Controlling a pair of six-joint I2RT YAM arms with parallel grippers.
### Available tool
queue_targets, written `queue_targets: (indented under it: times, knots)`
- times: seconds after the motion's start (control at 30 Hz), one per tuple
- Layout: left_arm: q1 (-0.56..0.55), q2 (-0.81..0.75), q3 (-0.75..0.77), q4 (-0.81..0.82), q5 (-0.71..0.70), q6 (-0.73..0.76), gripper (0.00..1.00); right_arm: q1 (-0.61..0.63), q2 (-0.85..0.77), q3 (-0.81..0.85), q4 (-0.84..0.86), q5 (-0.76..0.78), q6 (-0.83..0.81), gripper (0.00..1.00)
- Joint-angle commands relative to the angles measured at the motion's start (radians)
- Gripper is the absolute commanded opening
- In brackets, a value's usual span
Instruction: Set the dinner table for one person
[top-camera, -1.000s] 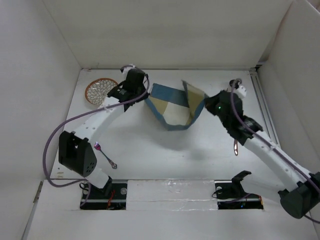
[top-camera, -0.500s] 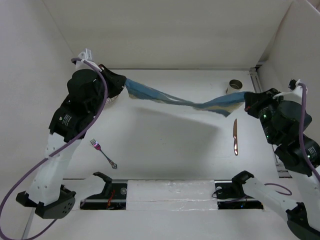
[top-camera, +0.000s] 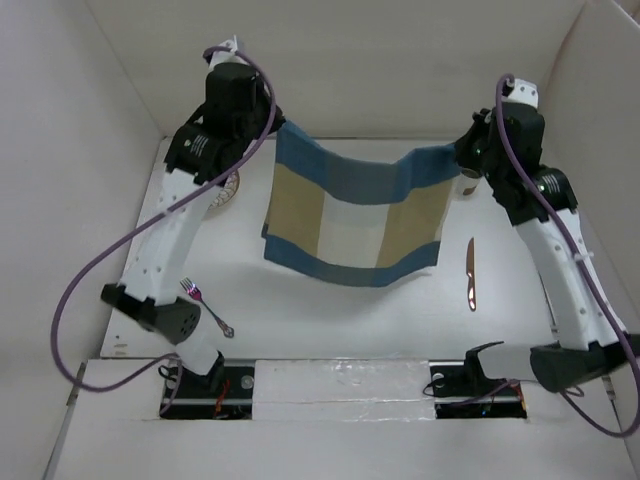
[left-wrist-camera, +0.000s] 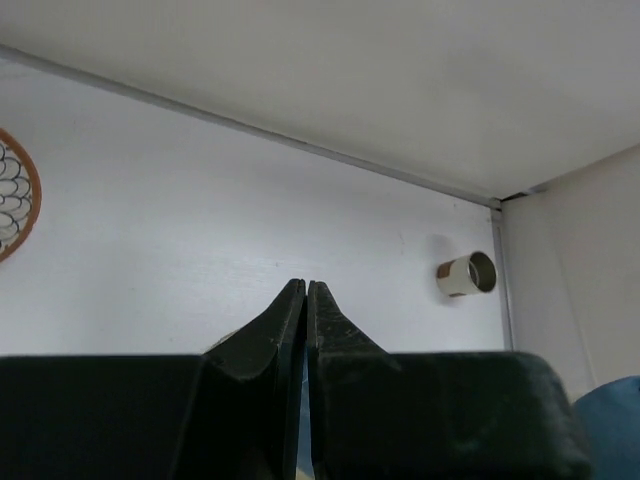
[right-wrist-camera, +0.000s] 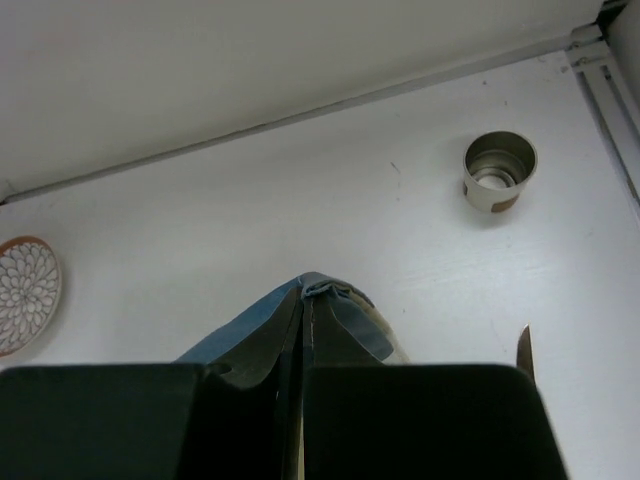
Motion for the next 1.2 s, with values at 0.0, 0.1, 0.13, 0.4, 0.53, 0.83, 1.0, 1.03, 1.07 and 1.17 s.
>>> queue_targets:
  times: [0.0,0.1,0.13,0.4,0.53,0.83,1.0,1.03,1.07,1.17]
  knots:
    - [0.089,0.139,0.252,0.0,0.04,0.084,0.0,-0.076,0.128,0.149,0.127,-0.184,-0.063,0.0]
    - [0.208,0.267,0.36,0.015,0.252,0.074,0.0,-0.105,0.254,0.275,0.156,-0.27,-0.063,0.0]
    - [0.226,0.284,0.392,0.05,0.29,0.073,0.0,-0.115,0.285,0.309,0.166,-0.279,-0.063,0.0]
    - [0.283,0.279,0.307,0.218,0.373,0.121,0.0,-0.164,0.442,0.495,0.141,-0.339,-0.063,0.0]
    - [0.283,0.161,0.052,0.311,0.398,0.121,0.0,-0.164,0.367,0.282,0.241,-0.353,-0.063,0.0]
    - [0.238,-0.149,-0.812,0.641,0.379,0.02,0.0,-0.152,0.115,-0.486,0.52,-0.38,0.044,0.0]
    - [0.238,-0.297,-1.075,0.671,0.389,-0.028,0.0,-0.102,-0.095,-0.772,0.583,-0.311,0.086,0.28]
    - [0.238,-0.32,-1.095,0.646,0.389,-0.028,0.22,-0.089,-0.164,-0.833,0.583,-0.311,0.095,0.44]
    - [0.238,-0.348,-1.143,0.617,0.389,-0.028,0.46,-0.089,-0.202,-0.858,0.574,-0.311,0.095,0.58]
    - [0.238,-0.507,-1.207,0.566,0.389,-0.037,1.0,-0.089,-0.334,-0.882,0.531,-0.259,0.095,1.0]
